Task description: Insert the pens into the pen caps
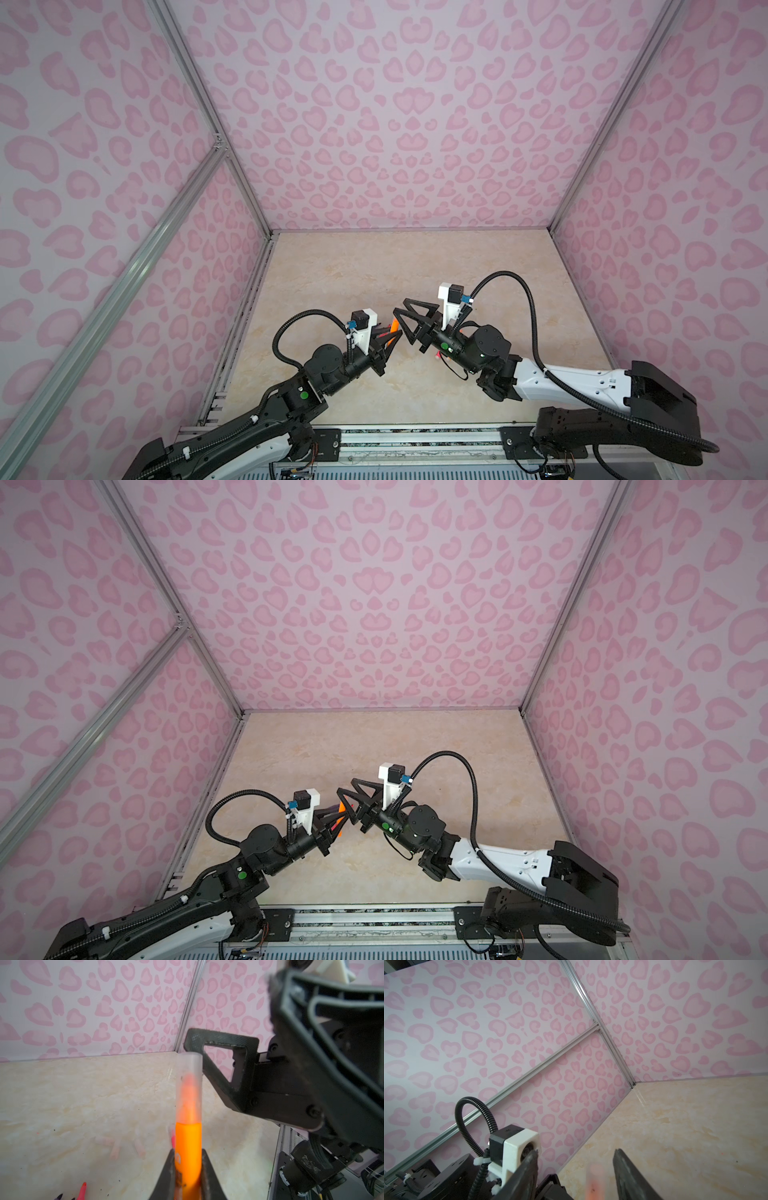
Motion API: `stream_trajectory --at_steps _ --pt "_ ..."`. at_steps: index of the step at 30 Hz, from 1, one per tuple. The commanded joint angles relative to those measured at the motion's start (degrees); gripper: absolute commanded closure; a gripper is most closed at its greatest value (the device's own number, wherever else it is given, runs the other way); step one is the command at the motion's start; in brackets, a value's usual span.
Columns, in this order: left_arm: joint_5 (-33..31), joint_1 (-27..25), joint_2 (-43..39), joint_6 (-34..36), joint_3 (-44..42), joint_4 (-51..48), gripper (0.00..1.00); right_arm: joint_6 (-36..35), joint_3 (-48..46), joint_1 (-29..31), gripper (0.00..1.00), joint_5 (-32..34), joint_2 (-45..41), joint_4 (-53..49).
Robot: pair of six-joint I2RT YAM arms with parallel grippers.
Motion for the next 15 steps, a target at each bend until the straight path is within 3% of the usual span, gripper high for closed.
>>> stream_trajectory --at_steps 1,15 --pt "-2.02 -0.84 1.25 1.46 0.56 2.17 0.97 -1.09 0.92 0.10 0.42 2.82 -0.41 -6.94" --pt "-4.40 -2.80 3.42 2.70 1.78 1.95 0.97 -0.44 2.85 0.03 0.45 6.51 0.03 -12.50"
